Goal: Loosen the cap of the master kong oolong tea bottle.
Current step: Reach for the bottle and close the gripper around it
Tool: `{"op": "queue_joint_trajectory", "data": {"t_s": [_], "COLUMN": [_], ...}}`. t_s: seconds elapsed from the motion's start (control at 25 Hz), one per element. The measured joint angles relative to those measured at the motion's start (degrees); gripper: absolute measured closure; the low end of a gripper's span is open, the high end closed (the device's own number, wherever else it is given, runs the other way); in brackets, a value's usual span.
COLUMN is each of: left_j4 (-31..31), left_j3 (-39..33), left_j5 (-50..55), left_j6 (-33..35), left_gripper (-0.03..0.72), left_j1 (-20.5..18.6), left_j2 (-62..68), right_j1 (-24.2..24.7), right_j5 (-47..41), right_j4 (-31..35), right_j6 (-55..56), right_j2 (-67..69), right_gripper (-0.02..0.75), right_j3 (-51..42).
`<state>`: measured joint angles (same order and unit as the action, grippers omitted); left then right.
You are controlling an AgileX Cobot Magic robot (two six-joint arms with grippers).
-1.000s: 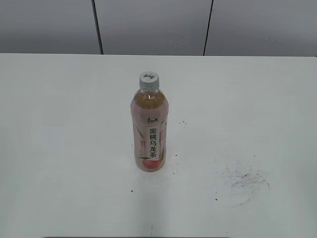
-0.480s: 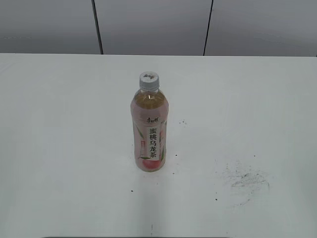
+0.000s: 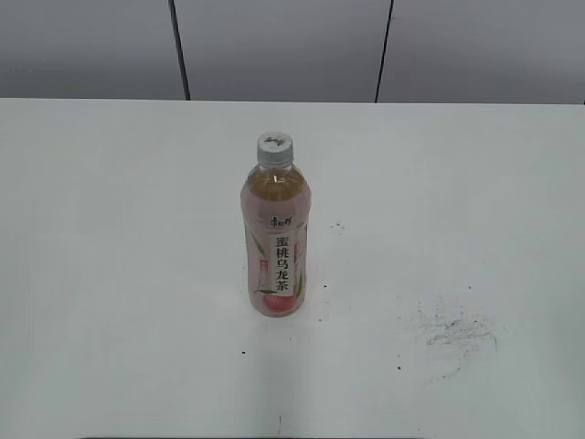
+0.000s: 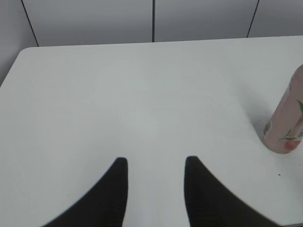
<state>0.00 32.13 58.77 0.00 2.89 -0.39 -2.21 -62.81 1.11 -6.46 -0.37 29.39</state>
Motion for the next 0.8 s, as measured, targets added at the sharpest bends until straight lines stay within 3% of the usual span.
{"op": "queue_joint_trajectory", "data": {"t_s": [0.28,0.48,0.8], "left_j4": [0.00,-5.84,-11.42], "left_j3": [0.77,1.00,0.82], "left_j5": [-3.30,-20.90,-42.03], "left_j6": [0.00,0.00,0.00], "left_gripper": [0.442,0.442,0.442], "left_j1": [0.00,0.00,0.00], "left_j2": [0.00,3.27,30.76], "right_j1": [0.00,0.00,0.00], "right_j5": [0.00,0.00,-0.05], "right_j4": [0.00,0.00,0.00], "right_j6": [0.00,0.00,0.00], "right_j2": [0.00,0.00,0.00], "right_gripper": [0.182,0.182,0.182], "right_j3": [0.00,0.00,0.00]}}
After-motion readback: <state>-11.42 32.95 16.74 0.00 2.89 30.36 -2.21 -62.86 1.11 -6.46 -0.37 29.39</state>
